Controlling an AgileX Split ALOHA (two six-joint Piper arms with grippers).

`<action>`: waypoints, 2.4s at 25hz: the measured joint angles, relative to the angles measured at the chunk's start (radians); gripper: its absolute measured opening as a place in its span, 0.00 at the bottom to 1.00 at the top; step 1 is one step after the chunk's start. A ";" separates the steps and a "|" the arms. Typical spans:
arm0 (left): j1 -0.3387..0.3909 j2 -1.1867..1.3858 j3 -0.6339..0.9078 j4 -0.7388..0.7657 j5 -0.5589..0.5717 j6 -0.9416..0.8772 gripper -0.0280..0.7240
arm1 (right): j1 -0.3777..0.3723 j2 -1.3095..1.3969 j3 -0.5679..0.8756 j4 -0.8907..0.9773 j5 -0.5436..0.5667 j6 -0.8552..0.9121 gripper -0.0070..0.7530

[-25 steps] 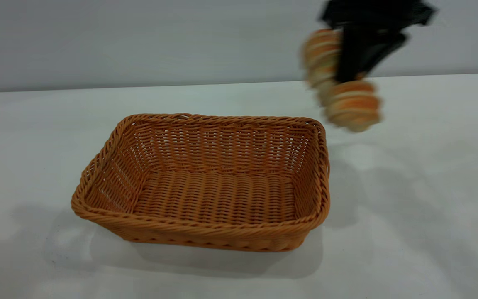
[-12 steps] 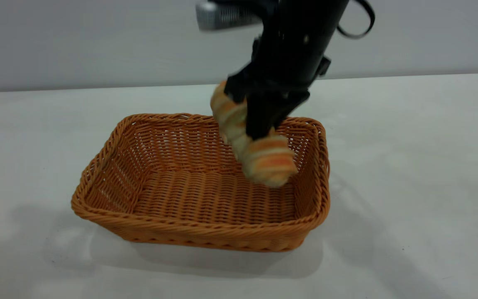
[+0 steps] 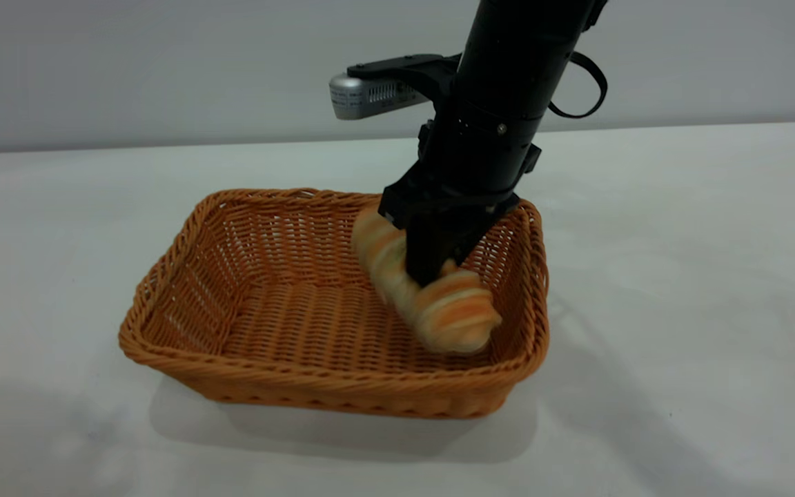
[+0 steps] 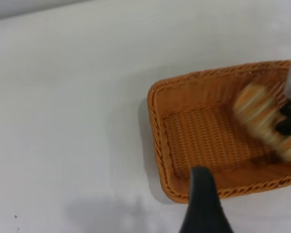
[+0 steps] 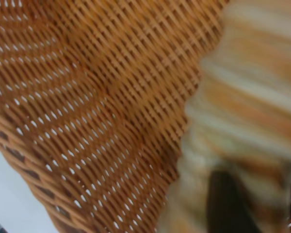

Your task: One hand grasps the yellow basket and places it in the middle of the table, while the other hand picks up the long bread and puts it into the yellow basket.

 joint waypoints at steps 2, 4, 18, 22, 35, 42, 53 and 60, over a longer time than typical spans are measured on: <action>0.000 -0.053 0.029 0.005 -0.001 0.009 0.76 | 0.000 0.000 0.000 0.001 0.000 0.000 0.65; 0.000 -0.111 0.082 0.010 -0.008 0.020 0.76 | 0.000 0.000 0.000 0.002 0.001 -0.001 0.70; 0.000 -0.603 0.491 0.097 -0.021 0.023 0.76 | 0.000 -0.190 0.000 -0.030 0.134 -0.039 0.73; 0.000 -0.741 0.549 0.100 0.027 0.023 0.76 | 0.000 -0.272 0.000 -0.047 0.202 -0.029 0.73; 0.000 -0.996 0.701 0.122 0.153 0.003 0.76 | 0.000 -0.636 0.000 -0.057 0.417 0.035 0.73; 0.000 -1.073 0.759 0.122 0.184 -0.005 0.76 | 0.000 -0.877 0.045 -0.079 0.486 0.101 0.73; 0.000 -1.147 0.782 0.122 0.186 -0.020 0.76 | 0.000 -1.433 0.501 -0.085 0.484 0.207 0.73; 0.000 -1.150 0.785 0.122 0.185 -0.023 0.76 | 0.000 -1.865 0.802 -0.201 0.436 0.345 0.73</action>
